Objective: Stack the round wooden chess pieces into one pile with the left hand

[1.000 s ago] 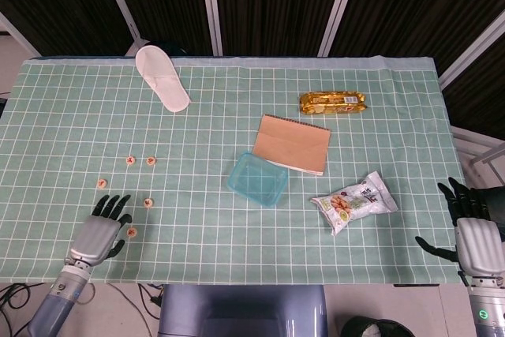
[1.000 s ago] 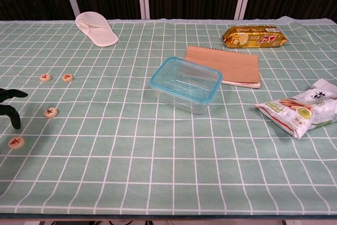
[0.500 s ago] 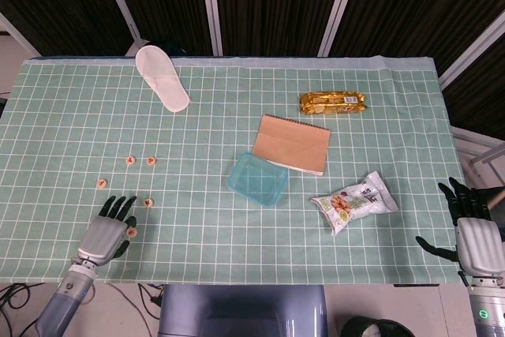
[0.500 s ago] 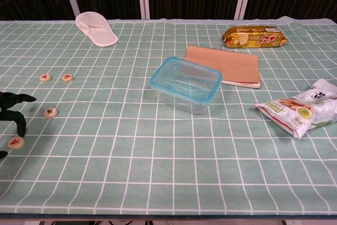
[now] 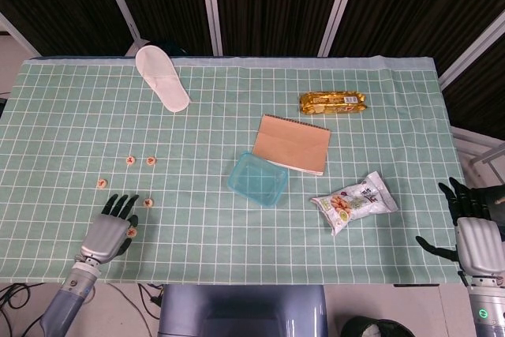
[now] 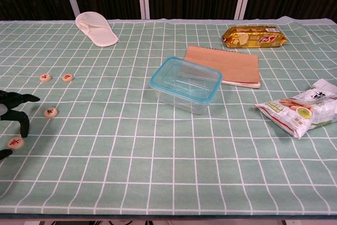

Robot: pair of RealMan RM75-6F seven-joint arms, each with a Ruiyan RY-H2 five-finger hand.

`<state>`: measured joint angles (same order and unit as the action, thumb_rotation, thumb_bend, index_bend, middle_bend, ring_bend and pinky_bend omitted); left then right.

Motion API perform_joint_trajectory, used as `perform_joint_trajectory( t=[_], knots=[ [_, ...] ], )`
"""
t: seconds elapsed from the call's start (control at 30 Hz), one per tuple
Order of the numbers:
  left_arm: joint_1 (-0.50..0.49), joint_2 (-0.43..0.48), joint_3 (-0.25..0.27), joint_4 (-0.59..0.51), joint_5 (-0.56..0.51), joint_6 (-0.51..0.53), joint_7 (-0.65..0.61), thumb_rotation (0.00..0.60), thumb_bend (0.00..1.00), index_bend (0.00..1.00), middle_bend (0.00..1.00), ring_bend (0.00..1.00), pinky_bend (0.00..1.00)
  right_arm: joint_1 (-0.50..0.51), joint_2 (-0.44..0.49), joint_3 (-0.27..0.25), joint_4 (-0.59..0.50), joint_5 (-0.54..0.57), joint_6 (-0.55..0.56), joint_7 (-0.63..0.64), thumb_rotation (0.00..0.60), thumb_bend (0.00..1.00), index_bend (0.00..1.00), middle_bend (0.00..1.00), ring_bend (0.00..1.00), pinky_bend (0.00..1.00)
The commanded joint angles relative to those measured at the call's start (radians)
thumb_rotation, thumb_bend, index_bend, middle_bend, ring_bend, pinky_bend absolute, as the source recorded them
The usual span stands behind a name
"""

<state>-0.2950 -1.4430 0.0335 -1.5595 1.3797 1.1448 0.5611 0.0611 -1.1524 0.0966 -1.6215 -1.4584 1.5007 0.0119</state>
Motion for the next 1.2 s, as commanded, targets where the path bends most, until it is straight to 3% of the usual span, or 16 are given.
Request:
perform_joint_trajectory(
  t=[0.03,0.83,0.93,1.2],
  knots=[
    [-0.002,-0.002,0.003,0.0,0.0,-0.002,0.002,0.6,0.32,0.45,0.02,0.0,0.04,0.0,0.0,0.0,0.0,0.0,0.0,0.0,0.6,0.2,0.1,0.0,0.06,0.0],
    [-0.011,0.017,0.003,-0.012,-0.014,0.014,-0.001,0.6,0.35,0.5,0.05,0.0,0.04,-0.002,0.0,0.003,-0.002,0.006,0.001,-0.003,0.6,0.2,0.1,0.0,0.06,0.0],
    [-0.023,0.032,-0.013,-0.034,-0.019,0.014,-0.001,0.6,0.35,0.5,0.05,0.0,0.04,-0.002,0.0,0.002,-0.003,0.006,0.0,-0.004,0.6,0.21,0.1,0.0,0.06,0.0],
    [-0.113,0.054,-0.114,-0.078,-0.111,-0.059,0.028,0.6,0.35,0.5,0.05,0.0,0.04,-0.002,0.001,0.004,-0.006,0.012,-0.002,-0.007,0.6,0.2,0.1,0.0,0.06,0.0]
  ],
)
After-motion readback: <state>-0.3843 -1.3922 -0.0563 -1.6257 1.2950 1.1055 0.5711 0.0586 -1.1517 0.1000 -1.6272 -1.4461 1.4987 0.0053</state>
